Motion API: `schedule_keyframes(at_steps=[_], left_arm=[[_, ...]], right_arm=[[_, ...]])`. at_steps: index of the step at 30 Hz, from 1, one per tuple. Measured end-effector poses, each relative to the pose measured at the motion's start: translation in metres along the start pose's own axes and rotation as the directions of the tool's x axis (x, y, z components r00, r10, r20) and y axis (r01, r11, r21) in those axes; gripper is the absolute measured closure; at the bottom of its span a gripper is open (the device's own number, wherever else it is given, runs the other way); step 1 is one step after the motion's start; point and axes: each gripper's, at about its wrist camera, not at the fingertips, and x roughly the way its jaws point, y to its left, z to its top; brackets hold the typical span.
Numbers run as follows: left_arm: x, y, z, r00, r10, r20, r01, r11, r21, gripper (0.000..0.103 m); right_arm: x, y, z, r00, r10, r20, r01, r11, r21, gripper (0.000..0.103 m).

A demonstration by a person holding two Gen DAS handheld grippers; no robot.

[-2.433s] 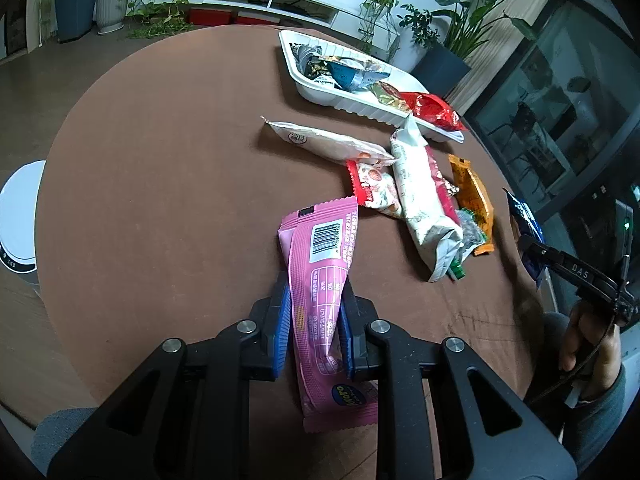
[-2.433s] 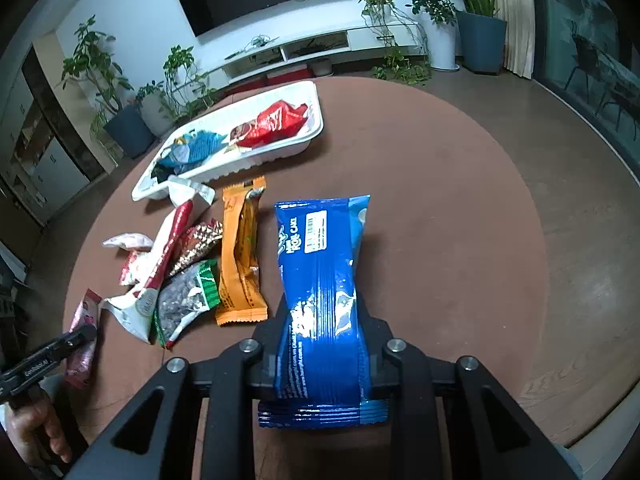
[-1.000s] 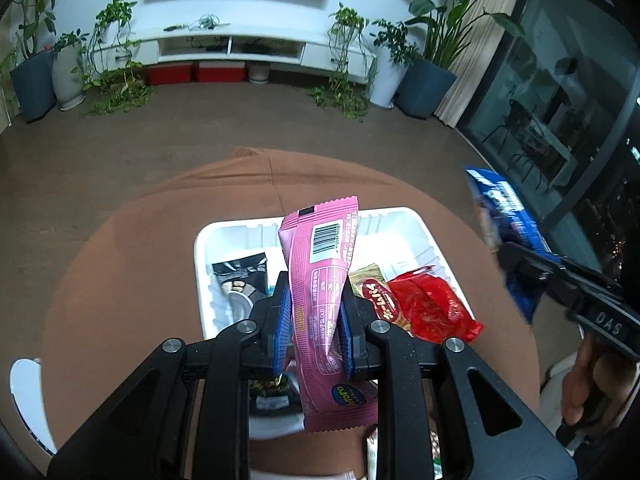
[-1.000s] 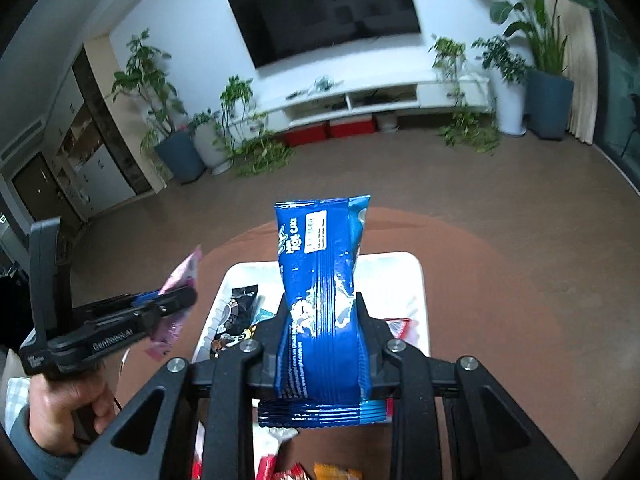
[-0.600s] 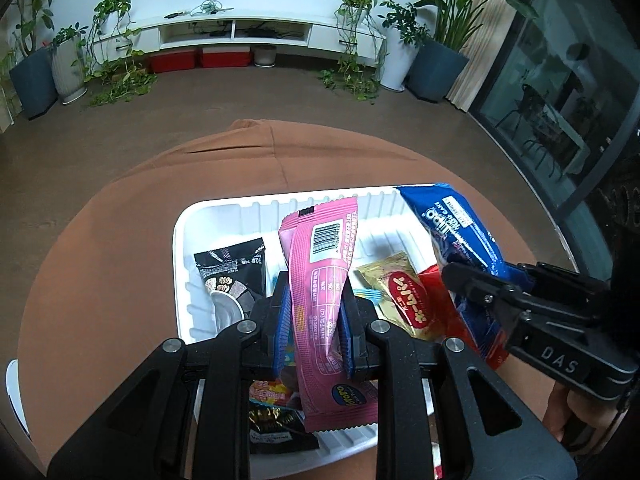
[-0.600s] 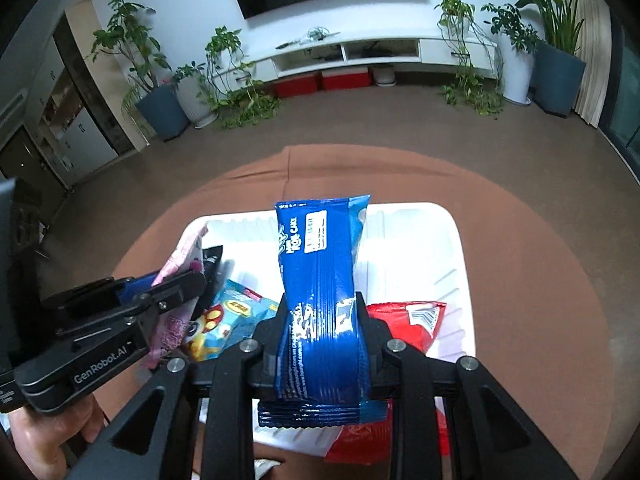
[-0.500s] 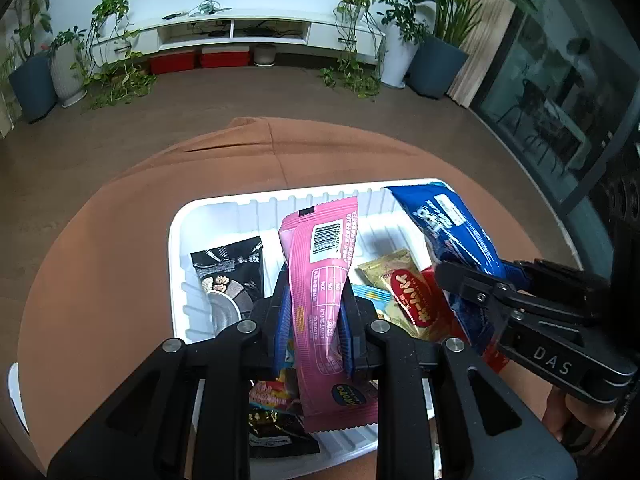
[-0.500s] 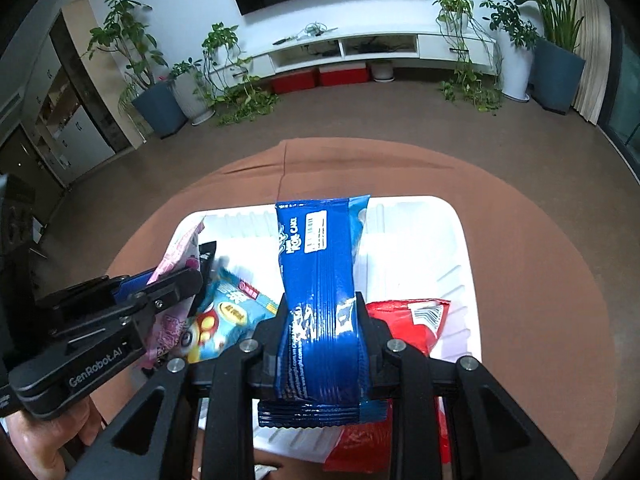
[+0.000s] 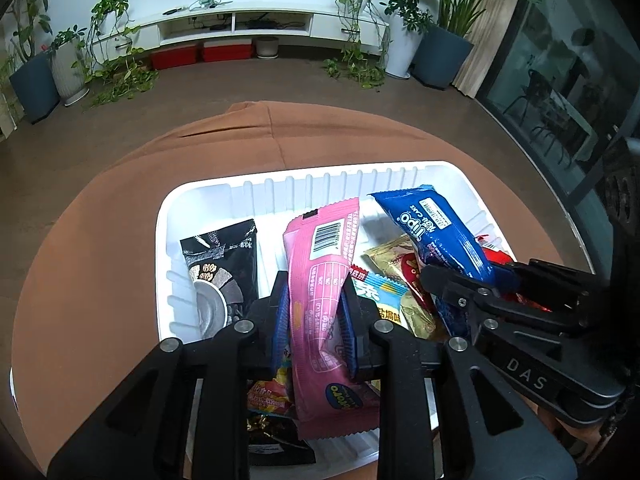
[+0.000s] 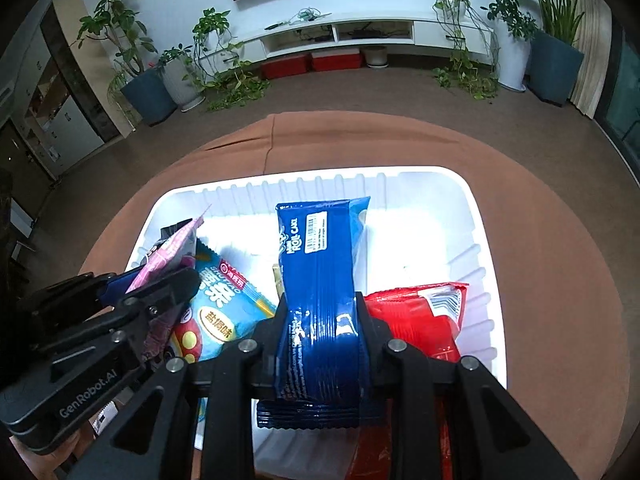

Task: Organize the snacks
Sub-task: 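Carry the pink bar into the tray with the left gripper while the right carries the blue packet, then open both grippers and withdraw them from the tray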

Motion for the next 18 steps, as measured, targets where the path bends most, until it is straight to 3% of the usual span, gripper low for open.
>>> schedule_keyframes(at_steps=[14, 16, 18], left_arm=[[-0.009, 0.003, -0.007, 1.000, -0.011, 0.007, 0.011, 1.000, -0.008, 0.073], [-0.019, 0.002, -0.008, 1.000, -0.012, 0.026, 0.012, 1.000, -0.008, 0.041], [-0.033, 0.003, -0.009, 0.998, -0.024, 0.055, 0.025, 1.000, -0.008, 0.029]], right_arm=[[-0.023, -0.001, -0.004, 0.999, -0.007, 0.050, 0.007, 1.000, -0.009, 0.057], [-0.035, -0.003, -0.006, 0.998, -0.005, 0.070, 0.005, 1.000, -0.008, 0.052], [-0.048, -0.005, -0.009, 0.996, 0.005, 0.093, -0.005, 1.000, -0.001, 0.045]])
